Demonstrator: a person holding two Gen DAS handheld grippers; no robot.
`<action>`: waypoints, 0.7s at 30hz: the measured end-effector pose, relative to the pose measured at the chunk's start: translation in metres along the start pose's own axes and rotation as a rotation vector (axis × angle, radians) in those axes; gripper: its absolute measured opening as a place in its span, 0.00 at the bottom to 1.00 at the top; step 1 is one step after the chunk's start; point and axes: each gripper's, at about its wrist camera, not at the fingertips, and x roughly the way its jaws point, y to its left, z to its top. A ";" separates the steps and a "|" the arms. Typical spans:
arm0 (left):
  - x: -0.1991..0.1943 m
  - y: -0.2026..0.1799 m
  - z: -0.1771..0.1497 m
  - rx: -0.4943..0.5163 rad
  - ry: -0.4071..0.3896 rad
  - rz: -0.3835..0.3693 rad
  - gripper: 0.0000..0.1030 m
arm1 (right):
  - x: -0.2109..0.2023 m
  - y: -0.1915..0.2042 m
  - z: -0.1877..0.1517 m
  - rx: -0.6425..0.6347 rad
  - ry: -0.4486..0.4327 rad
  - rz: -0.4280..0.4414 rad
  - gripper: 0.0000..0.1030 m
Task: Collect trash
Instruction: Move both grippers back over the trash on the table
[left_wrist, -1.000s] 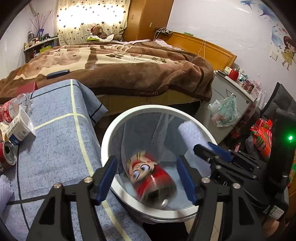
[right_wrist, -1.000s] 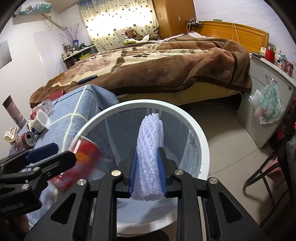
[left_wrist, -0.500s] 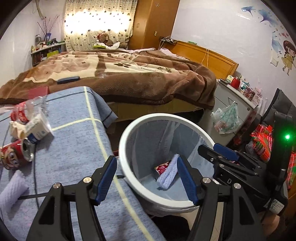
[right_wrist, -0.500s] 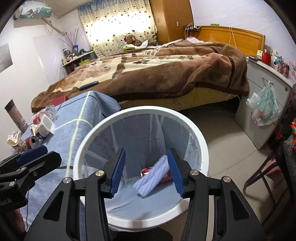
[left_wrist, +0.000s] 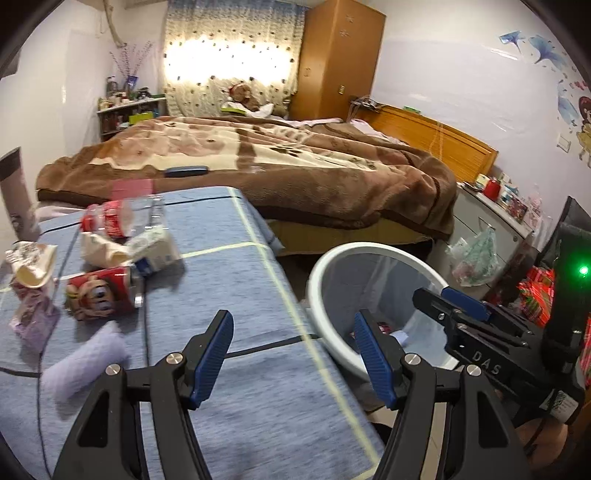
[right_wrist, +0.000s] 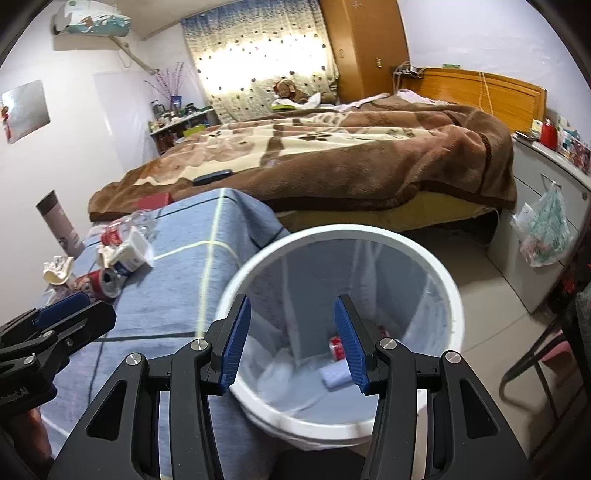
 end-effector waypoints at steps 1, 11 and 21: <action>-0.002 0.006 -0.001 -0.007 -0.001 0.008 0.67 | 0.000 0.004 0.000 -0.004 -0.003 0.006 0.48; -0.031 0.076 -0.023 -0.094 -0.032 0.137 0.68 | 0.007 0.056 -0.005 -0.076 0.010 0.106 0.48; -0.056 0.157 -0.038 -0.234 -0.050 0.251 0.68 | 0.019 0.113 -0.008 -0.196 0.039 0.202 0.48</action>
